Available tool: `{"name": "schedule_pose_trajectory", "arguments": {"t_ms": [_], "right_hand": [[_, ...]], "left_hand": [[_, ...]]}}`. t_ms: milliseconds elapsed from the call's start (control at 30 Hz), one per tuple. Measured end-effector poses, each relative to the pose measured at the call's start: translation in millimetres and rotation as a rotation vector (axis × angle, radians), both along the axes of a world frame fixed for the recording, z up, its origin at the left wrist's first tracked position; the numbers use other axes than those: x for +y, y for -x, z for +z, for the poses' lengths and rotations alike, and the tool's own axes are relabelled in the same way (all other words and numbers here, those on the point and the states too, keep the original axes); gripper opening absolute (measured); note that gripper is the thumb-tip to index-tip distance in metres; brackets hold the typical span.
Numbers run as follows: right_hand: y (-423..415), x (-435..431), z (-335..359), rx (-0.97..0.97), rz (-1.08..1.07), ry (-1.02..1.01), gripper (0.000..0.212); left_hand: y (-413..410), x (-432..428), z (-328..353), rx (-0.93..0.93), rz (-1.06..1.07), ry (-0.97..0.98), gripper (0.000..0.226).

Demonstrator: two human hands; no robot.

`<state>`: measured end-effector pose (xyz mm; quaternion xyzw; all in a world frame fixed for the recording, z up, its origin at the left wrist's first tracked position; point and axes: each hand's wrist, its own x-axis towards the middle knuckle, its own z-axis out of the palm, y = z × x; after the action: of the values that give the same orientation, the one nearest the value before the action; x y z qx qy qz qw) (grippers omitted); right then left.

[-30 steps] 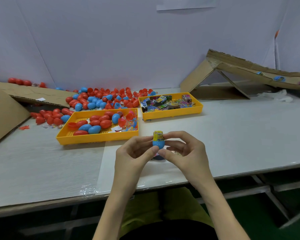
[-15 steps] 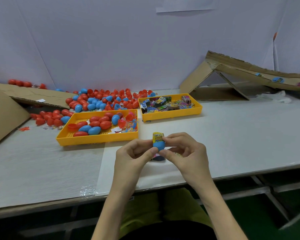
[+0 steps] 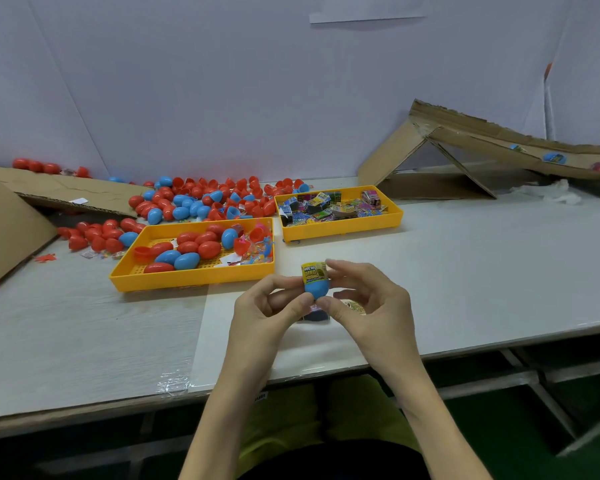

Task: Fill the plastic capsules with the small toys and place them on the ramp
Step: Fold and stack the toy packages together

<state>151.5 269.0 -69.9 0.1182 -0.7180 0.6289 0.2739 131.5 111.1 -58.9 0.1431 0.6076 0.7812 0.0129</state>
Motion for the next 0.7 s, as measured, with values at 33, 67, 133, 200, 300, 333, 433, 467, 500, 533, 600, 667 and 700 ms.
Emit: {"name": "schedule_pose_trajectory", "arguments": {"t_ms": [33, 67, 133, 200, 300, 333, 433, 467, 500, 533, 600, 667, 700], "right_hand": [[0.5, 0.4, 0.0, -0.007, -0.002, 0.003, 0.039], [0.8, 1.0, -0.2, -0.011, -0.008, 0.001, 0.037], [0.8, 1.5, -1.0, -0.016, -0.02, -0.012, 0.034], [0.3, 1.1, -1.8, -0.022, -0.026, -0.029, 0.033], [-0.5, 0.0, -2.6, -0.018, -0.035, -0.04, 0.033], [-0.5, -0.4, -2.3, -0.014, -0.04, -0.043, 0.033], [-0.8, -0.9, -2.2, -0.007, -0.053, -0.053, 0.032], [-1.0, -1.0, -2.2, -0.005, -0.057, -0.057, 0.032], [-1.3, -1.0, -2.3, -0.003, -0.059, -0.06, 0.032], [-1.5, -0.9, -2.7, -0.001, -0.058, -0.065, 0.032], [-1.5, -0.6, -3.4, -0.001, -0.058, -0.073, 0.032], [-1.0, -0.1, -4.0, 0.008, -0.057, -0.075, 0.033], [-0.7, -0.2, -4.2, 0.017, -0.055, -0.076, 0.035]], "left_hand": [[0.0, 0.1, 0.4, -0.008, -0.012, 0.005, 0.028], [-0.1, 0.0, 0.8, -0.016, -0.022, 0.016, 0.03], [-0.1, 0.7, 2.1, -0.031, -0.019, 0.04, 0.034], [0.2, 1.4, 3.3, -0.053, 0.007, 0.051, 0.036], [0.8, 1.8, 4.3, -0.075, 0.017, 0.037, 0.03], [0.6, 1.6, 4.6, -0.077, 0.01, 0.028, 0.028], [0.3, 1.1, 5.8, -0.082, -0.01, 0.017, 0.026], [0.3, 0.8, 6.1, -0.086, -0.015, 0.015, 0.028], [0.4, 0.5, 6.2, -0.089, -0.018, 0.015, 0.03], [0.5, 0.2, 6.3, -0.093, -0.018, 0.017, 0.032], [0.1, -0.6, 7.0, -0.096, -0.024, 0.014, 0.03], [0.1, -0.7, 7.6, -0.1, -0.038, -0.005, 0.028], [0.2, -0.6, 7.8, -0.105, -0.043, -0.016, 0.031]]}}
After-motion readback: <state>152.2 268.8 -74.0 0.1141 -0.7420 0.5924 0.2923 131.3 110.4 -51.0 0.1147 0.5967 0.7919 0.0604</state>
